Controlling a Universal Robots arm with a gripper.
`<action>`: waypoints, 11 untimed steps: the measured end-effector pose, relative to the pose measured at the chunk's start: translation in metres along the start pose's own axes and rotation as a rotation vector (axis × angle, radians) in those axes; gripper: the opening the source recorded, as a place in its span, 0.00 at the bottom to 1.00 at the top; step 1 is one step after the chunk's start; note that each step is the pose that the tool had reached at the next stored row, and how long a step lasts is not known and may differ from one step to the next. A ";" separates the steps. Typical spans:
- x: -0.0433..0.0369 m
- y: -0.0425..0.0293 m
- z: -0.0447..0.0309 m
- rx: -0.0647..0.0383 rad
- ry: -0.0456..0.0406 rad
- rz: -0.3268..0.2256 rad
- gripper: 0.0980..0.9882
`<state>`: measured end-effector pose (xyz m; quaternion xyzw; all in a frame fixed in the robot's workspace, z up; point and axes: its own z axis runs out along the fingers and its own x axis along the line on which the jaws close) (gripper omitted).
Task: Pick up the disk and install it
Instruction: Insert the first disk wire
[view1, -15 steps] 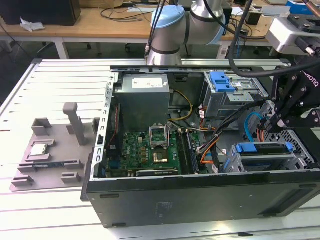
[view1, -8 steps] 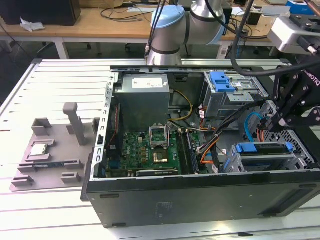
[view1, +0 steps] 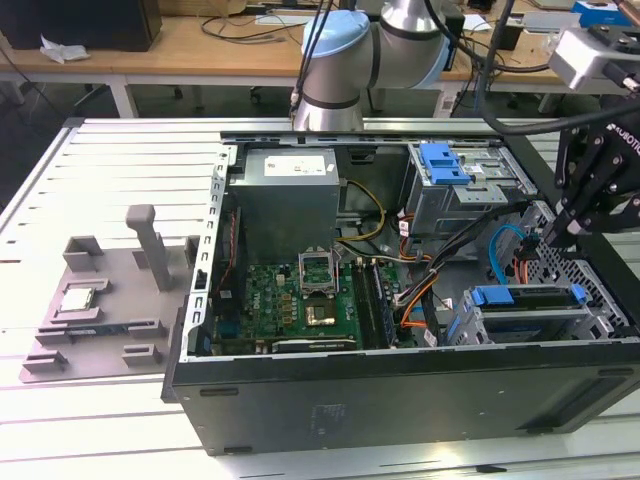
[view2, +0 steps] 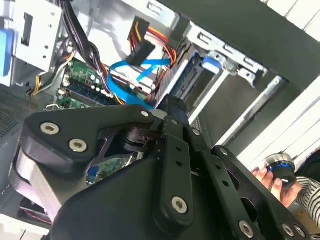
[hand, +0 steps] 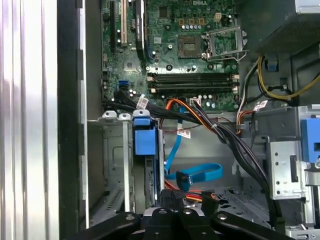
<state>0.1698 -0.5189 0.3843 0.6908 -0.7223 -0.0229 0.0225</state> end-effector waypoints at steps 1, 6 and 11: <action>-0.0034 -0.0026 0.0020 0.000 0.0015 0.000 0.01; -0.0166 -0.0114 0.0140 -0.001 0.0053 0.000 0.01; -0.0269 -0.0134 0.0157 -0.001 0.0115 0.001 0.01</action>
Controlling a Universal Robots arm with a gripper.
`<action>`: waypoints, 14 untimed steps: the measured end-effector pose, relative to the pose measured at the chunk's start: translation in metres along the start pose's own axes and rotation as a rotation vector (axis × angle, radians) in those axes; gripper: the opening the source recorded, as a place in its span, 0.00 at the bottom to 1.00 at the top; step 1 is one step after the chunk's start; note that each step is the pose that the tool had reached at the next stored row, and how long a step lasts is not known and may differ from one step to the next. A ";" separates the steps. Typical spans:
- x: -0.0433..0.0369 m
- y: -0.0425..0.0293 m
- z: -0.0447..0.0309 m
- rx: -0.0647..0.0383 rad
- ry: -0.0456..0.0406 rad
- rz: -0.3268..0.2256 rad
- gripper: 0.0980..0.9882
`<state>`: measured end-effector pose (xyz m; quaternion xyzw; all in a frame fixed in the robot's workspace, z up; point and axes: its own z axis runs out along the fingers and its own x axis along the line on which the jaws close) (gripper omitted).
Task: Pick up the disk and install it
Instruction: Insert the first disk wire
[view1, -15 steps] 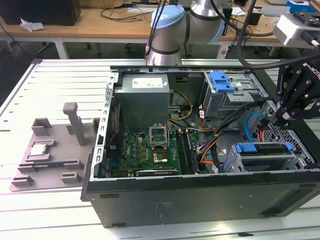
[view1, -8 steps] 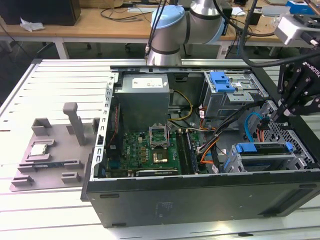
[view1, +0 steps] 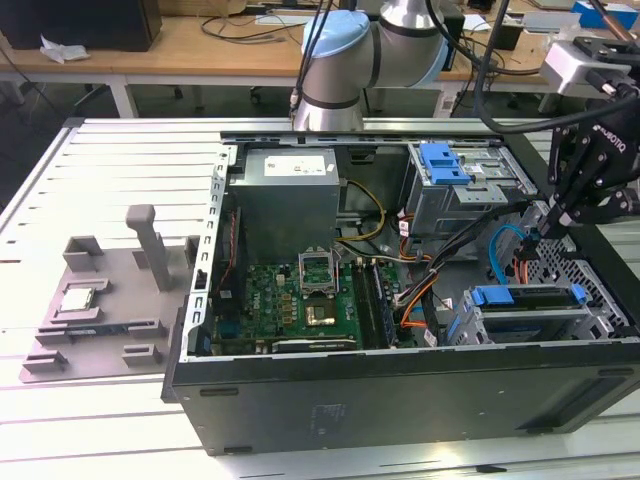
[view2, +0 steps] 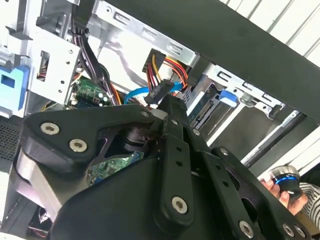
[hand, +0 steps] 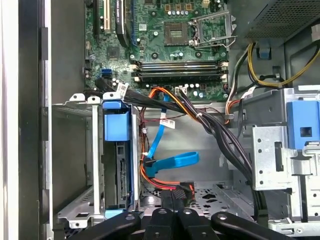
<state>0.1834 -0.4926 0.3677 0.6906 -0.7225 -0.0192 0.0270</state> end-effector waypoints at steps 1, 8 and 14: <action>0.0000 0.0000 0.0000 0.000 0.0000 0.000 0.01; -0.0029 -0.0004 0.0002 0.000 0.0048 0.000 0.30; -0.0211 -0.0028 0.0099 0.001 0.0428 0.003 0.30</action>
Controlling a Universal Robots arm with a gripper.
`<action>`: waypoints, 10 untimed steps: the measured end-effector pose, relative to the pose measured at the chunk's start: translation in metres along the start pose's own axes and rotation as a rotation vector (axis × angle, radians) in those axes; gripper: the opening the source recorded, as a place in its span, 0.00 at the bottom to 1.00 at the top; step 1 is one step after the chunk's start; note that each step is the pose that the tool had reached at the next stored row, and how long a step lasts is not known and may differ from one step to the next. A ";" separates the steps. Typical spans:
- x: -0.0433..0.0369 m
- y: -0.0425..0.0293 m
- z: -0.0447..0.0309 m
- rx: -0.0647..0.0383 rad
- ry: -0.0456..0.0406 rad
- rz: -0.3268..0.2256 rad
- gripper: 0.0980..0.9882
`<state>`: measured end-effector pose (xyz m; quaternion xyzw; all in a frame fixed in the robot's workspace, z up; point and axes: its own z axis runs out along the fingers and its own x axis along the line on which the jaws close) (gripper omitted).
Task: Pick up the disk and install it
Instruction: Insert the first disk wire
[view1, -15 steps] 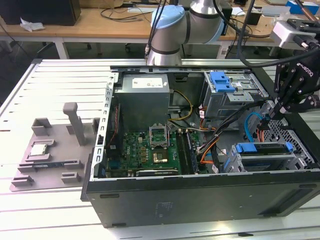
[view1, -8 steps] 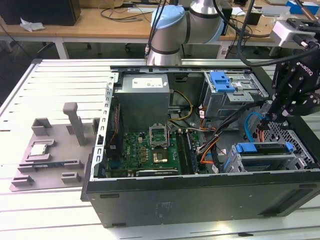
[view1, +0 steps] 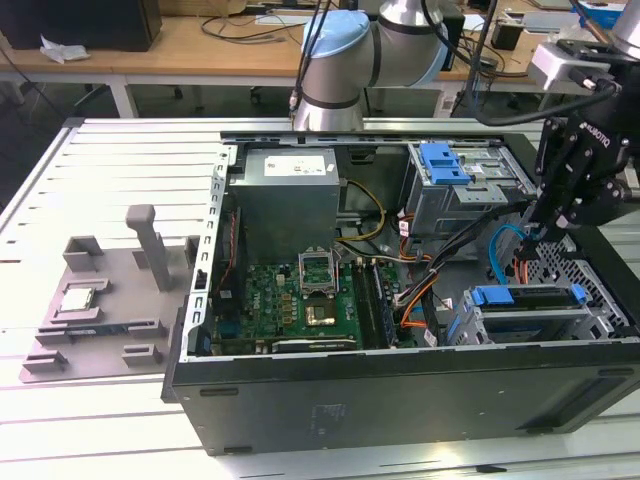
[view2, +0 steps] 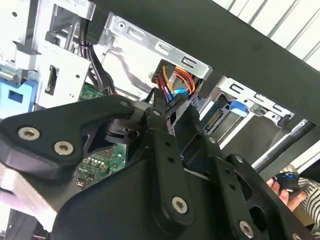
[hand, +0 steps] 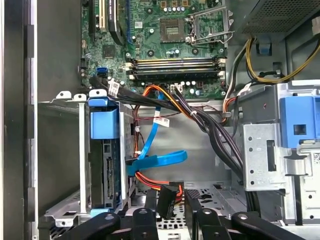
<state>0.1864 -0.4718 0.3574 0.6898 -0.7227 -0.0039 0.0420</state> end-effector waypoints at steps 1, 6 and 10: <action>-0.0001 -0.0001 0.0014 0.000 0.0012 0.000 0.30; -0.0001 -0.0002 0.0019 0.000 0.0087 0.000 0.30; -0.0001 -0.0002 0.0020 0.000 0.0089 0.000 0.08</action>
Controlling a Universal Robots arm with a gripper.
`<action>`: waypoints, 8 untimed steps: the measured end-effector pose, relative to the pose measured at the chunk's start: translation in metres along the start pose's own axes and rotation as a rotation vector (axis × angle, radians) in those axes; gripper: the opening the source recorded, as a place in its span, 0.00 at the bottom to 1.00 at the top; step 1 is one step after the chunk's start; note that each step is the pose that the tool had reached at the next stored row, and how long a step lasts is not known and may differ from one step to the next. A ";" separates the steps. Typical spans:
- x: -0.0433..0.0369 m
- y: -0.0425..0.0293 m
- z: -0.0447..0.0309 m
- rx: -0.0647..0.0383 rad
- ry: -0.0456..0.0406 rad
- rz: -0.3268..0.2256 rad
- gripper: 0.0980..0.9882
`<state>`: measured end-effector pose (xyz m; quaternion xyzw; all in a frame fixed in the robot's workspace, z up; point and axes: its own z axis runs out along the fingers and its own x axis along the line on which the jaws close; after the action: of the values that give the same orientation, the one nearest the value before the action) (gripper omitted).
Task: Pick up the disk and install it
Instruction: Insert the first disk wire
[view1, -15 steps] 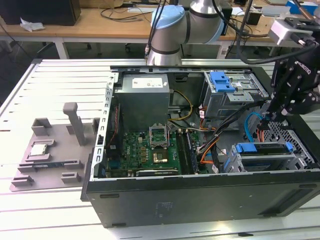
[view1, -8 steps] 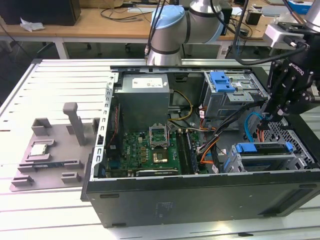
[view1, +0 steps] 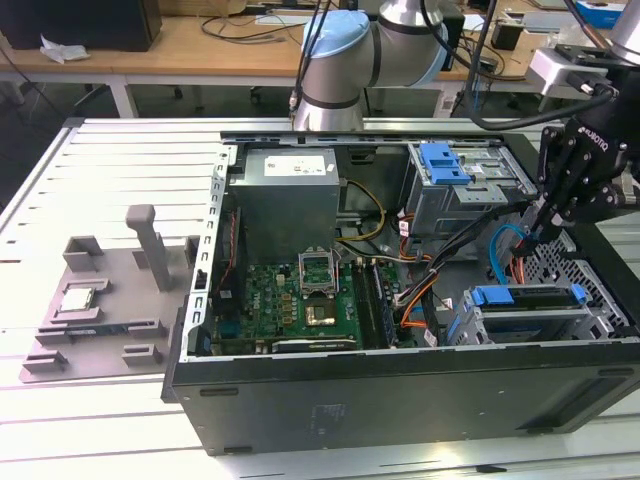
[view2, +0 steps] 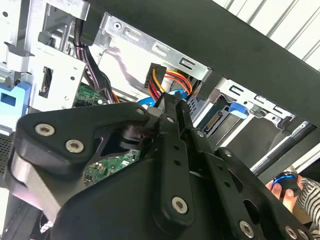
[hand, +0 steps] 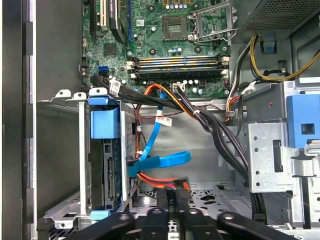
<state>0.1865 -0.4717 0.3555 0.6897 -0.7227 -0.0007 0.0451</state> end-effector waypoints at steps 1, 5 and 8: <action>0.0000 0.0000 0.0000 0.000 0.0001 0.000 0.07; 0.0026 0.0000 0.0002 0.000 0.0004 0.000 0.07; 0.0283 0.0019 0.0021 0.000 0.0023 0.000 0.07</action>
<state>0.1833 -0.5000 0.3553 0.6897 -0.7227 0.0002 0.0459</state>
